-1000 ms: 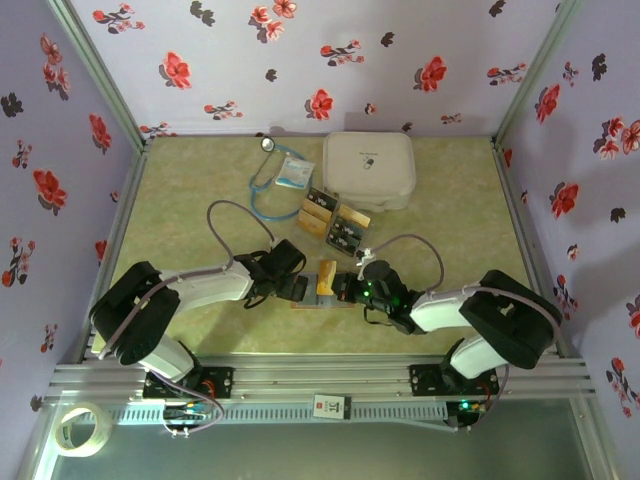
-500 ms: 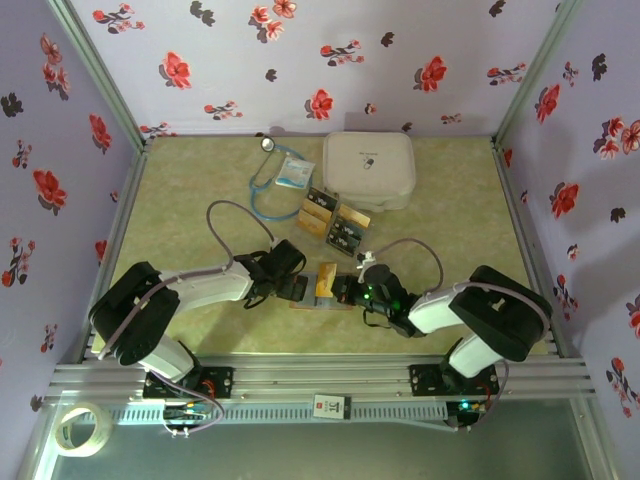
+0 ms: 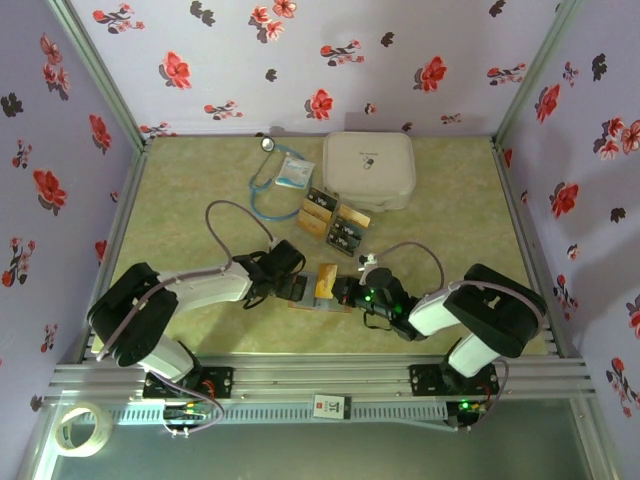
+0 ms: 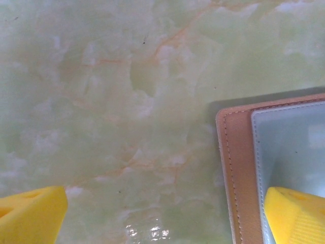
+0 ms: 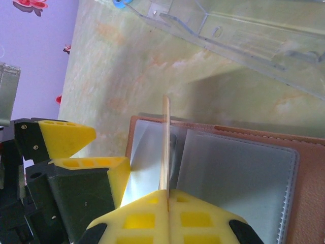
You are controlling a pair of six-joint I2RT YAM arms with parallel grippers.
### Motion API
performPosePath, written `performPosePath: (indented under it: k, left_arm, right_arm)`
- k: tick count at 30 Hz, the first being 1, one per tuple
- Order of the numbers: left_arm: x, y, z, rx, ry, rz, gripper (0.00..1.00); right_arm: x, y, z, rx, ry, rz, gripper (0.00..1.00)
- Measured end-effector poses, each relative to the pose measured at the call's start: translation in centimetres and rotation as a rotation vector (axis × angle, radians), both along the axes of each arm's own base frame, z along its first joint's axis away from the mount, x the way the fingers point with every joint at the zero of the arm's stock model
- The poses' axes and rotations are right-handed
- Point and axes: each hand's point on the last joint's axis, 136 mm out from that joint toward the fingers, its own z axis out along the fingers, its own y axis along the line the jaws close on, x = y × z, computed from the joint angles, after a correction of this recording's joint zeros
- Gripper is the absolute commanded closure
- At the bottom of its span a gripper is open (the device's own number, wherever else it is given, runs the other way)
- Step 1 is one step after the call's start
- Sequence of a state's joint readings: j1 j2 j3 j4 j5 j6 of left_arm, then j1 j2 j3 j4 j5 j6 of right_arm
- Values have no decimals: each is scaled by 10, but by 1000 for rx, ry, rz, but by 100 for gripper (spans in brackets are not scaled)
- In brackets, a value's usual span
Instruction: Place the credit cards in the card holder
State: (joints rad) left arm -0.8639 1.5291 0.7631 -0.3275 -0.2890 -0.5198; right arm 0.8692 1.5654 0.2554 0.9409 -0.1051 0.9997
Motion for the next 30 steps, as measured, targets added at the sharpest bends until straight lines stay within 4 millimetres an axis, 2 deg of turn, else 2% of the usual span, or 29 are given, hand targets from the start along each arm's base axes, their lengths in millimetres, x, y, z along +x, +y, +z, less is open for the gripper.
performPosePath:
  k: [9, 14, 21, 30]
  left_arm:
    - [-2, 6, 14, -1, -21, 2, 0]
    - [-4, 1, 20, -12, -36, -17, 0]
    - [-14, -6, 15, -4, -38, -70, 0]
    - [-16, -2, 5, 14, -33, -69, 0]
  right_arm:
    - [-2, -2, 5, 2, -4, 2, 100]
    - [-4, -5, 7, -8, 0, 2, 100]
    - [-6, -9, 15, -15, -9, 0, 100]
    - [-7, -14, 21, -33, -22, -6, 100]
